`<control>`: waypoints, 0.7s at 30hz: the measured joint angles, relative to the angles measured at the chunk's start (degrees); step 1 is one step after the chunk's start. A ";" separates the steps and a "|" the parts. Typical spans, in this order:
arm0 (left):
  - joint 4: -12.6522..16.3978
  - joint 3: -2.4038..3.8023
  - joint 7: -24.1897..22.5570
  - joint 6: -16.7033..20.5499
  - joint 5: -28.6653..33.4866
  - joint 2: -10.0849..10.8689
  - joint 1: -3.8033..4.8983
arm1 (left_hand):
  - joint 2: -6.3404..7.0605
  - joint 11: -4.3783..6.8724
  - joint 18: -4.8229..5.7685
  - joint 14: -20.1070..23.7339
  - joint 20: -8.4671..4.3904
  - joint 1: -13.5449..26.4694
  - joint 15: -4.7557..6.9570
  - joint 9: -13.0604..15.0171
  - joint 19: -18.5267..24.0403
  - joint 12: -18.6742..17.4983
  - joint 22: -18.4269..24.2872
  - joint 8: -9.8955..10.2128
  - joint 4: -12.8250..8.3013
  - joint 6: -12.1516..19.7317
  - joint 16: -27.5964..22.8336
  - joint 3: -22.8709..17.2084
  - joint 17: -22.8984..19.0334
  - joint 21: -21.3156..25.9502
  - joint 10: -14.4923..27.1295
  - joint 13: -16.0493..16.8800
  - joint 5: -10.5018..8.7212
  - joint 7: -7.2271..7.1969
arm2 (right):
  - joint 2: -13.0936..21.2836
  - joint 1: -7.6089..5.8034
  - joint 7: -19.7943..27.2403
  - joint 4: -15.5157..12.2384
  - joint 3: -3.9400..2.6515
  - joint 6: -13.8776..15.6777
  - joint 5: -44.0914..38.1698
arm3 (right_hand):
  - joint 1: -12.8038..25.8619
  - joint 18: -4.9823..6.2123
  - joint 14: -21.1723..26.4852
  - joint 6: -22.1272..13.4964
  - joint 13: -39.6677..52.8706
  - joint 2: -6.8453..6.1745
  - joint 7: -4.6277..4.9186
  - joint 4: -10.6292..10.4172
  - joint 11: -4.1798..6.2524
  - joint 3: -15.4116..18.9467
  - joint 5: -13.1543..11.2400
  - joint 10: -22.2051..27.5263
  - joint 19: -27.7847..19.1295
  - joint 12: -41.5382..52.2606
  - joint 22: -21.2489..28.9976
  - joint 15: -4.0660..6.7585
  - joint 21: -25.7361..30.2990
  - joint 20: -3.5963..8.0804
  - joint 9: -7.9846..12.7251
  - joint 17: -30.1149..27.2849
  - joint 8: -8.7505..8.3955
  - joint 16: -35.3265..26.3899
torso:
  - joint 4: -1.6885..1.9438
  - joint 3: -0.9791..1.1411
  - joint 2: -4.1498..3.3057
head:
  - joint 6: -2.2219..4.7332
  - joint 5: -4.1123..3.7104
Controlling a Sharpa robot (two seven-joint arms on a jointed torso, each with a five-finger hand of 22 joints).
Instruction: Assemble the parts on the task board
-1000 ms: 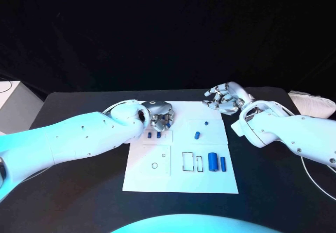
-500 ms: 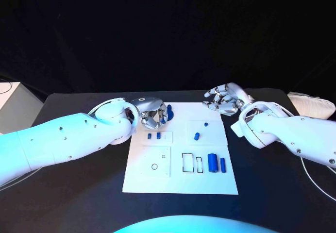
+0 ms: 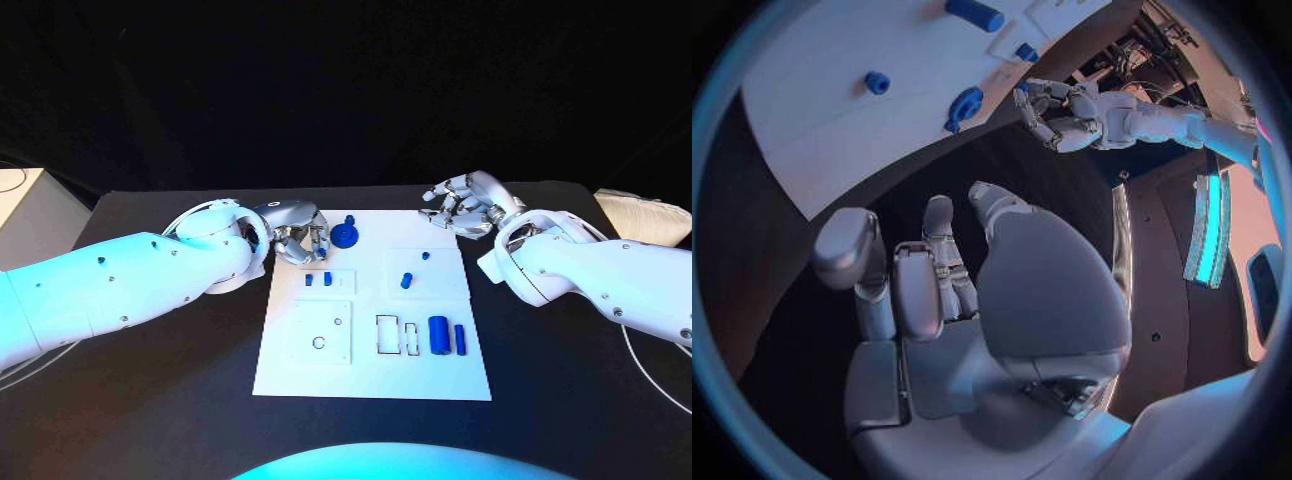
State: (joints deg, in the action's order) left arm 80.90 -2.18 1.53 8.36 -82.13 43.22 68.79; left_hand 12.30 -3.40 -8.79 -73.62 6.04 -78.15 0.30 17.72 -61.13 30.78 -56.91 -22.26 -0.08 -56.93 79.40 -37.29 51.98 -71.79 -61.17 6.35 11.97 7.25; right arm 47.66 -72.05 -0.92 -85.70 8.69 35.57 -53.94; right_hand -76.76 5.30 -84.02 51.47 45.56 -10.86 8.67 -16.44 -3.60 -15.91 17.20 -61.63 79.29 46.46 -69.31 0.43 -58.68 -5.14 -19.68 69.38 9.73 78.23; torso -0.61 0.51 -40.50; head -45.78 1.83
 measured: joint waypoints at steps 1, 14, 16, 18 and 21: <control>-0.21 0.00 -0.01 -0.15 0.00 0.00 0.00 | 0.00 0.00 0.00 0.00 0.00 0.00 0.00 0.00 0.00 0.00 0.00 0.00 0.00 0.00 0.00 0.00 0.00 0.00 0.00 0.00 0.00 0.00 | 0.00 0.01 0.00 0.00 0.00 0.00 0.00 | 0.00 0.00 0.00 0.00 0.00 0.00 0.00 0.00 0.00 0.00 0.00 0.00 0.00 0.00 0.00 0.00 0.00 0.00 0.00 0.01 0.00 0.00 | -0.03 0.01 -0.01 | 0.00 0.03; -1.75 -0.02 -0.02 -0.81 -0.31 -0.44 -0.02 | 0.01 0.00 0.00 0.00 0.00 0.00 0.00 0.26 0.00 0.00 0.00 0.33 0.00 -0.20 0.00 0.00 -0.01 0.00 0.00 0.01 0.00 -0.21 | 0.06 0.08 -0.01 0.00 0.01 0.00 0.01 | 0.00 0.00 0.00 0.00 0.00 0.00 0.00 0.00 -0.07 0.00 0.00 -0.07 0.00 0.00 0.00 0.00 0.00 0.00 0.00 0.05 0.00 0.00 | -0.09 0.05 -0.05 | -0.03 0.09; -1.95 -0.04 -0.02 -0.83 -0.36 -0.68 -0.02 | 0.01 0.00 0.00 0.00 0.00 0.00 0.00 0.21 0.00 0.00 0.00 0.45 0.00 -0.20 0.00 0.00 -0.01 0.00 0.00 0.01 0.00 -0.21 | 0.05 0.08 -0.01 0.00 0.01 0.00 0.01 | 0.00 0.00 0.00 0.00 0.00 0.00 0.00 0.00 -0.07 0.00 0.00 -0.07 0.00 0.00 0.00 0.00 0.00 0.00 0.00 0.05 0.00 0.00 | -0.09 0.05 -0.06 | -0.07 0.09; -2.26 -0.09 -0.02 -0.86 -0.42 -0.96 -0.03 | 0.01 0.00 0.00 0.00 0.00 0.00 0.00 0.16 0.00 0.00 0.00 0.45 0.00 -0.20 0.00 0.00 -0.01 0.00 0.01 0.01 0.00 -0.21 | 0.05 0.08 -0.01 -0.01 0.01 0.00 0.01 | 0.00 0.00 0.00 0.00 0.01 0.00 0.00 0.00 -0.07 0.00 0.00 -0.07 0.00 0.00 0.00 0.00 0.00 0.00 0.00 0.04 0.00 0.00 | -0.09 0.05 -0.07 | -0.08 0.10; -2.80 -0.20 -0.02 -0.93 -0.49 -1.36 -0.06 | 0.01 0.21 0.00 0.00 0.00 0.00 0.00 0.09 0.00 -0.22 -0.10 0.50 0.00 -0.32 0.22 0.00 0.05 0.00 -0.21 0.01 0.00 -0.09 | 0.05 0.09 -0.01 -0.01 0.01 0.00 0.01 | 0.00 0.00 0.00 0.00 0.00 0.00 0.00 0.00 -0.07 0.00 0.00 -0.08 0.00 0.00 0.00 0.00 0.00 0.00 0.00 0.04 0.00 0.00 | -0.12 0.05 -0.08 | -0.14 0.12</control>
State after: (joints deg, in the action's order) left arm 78.10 -2.38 1.51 7.43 -82.62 41.85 68.72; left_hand 12.31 -3.19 -8.79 -73.62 6.04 -78.16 0.30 17.81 -61.12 30.57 -57.01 -21.76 -0.08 -57.25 79.61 -37.29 52.03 -71.79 -61.38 6.36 11.97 7.16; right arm 47.71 -71.97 -0.92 -85.71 8.69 35.57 -53.93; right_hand -76.76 5.30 -84.02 51.47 45.57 -10.86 8.67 -16.44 -3.67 -15.91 17.20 -61.71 79.29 46.46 -69.31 0.43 -58.68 -5.14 -19.68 69.42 9.73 78.23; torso -0.73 0.57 -40.58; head -45.92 1.95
